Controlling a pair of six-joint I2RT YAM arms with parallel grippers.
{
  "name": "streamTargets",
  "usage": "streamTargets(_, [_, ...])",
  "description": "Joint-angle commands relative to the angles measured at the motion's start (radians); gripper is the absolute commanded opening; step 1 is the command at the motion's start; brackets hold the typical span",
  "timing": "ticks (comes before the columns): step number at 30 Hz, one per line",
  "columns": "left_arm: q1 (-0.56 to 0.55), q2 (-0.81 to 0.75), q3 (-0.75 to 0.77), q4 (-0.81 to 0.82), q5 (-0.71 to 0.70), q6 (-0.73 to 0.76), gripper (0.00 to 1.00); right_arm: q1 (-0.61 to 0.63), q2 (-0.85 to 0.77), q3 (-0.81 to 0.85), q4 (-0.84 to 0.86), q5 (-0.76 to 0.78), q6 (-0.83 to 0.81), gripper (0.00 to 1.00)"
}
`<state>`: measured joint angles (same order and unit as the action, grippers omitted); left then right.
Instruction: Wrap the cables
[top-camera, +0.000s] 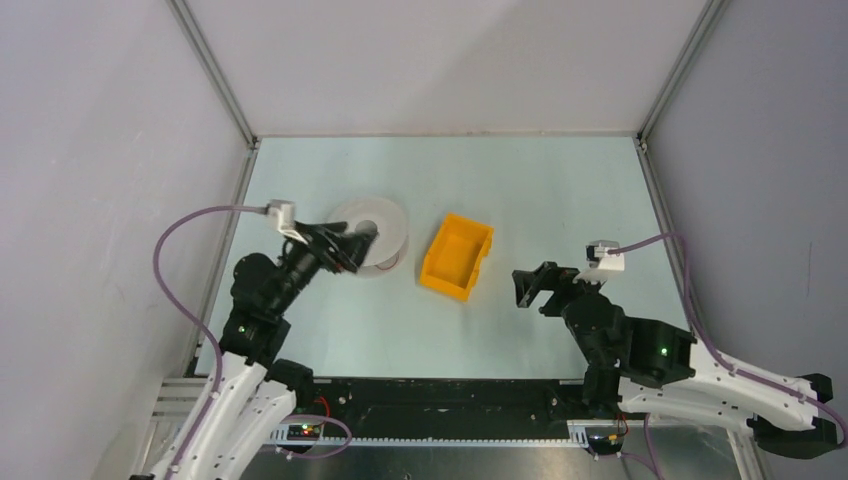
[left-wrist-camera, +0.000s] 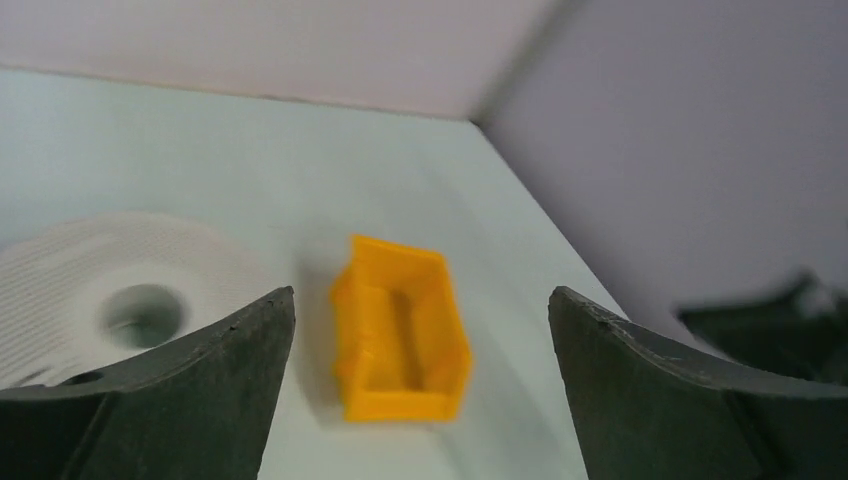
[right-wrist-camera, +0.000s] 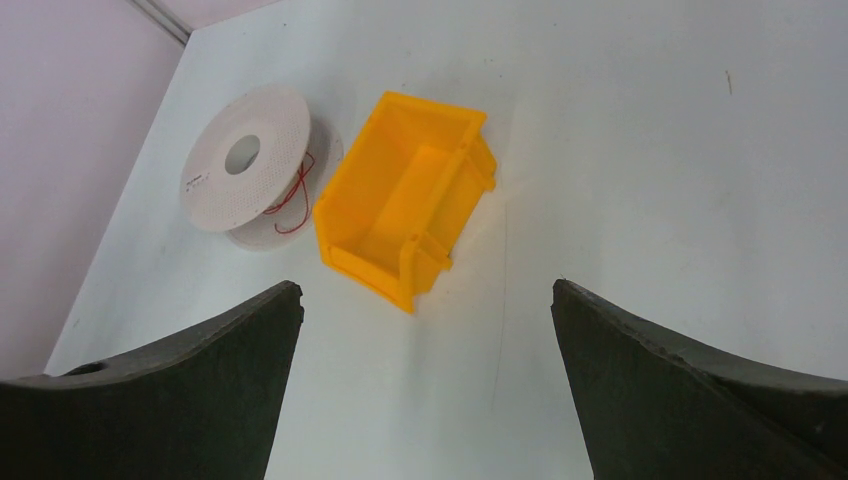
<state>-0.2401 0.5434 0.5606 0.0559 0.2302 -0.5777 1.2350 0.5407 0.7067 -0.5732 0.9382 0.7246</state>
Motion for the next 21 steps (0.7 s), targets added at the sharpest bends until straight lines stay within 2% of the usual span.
streamTargets(1, [-0.19,-0.051,0.062,-0.006,0.197,0.253,0.99,-0.002,-0.035,0.064,-0.139,-0.021,0.069,1.0])
streamTargets(5, [-0.286,-0.078,0.06,-0.016,0.237,0.337,1.0,-0.004,-0.068,0.065,-0.178,0.026,0.072,1.0])
streamTargets(11, [-0.292,-0.116,0.046,-0.078,0.16,0.368,1.0,-0.004,-0.139,0.065,-0.177,0.034,0.05,1.0])
streamTargets(21, [-0.291,-0.157,0.047,-0.127,0.075,0.385,1.0,-0.006,-0.152,0.063,-0.201,0.07,0.034,1.0])
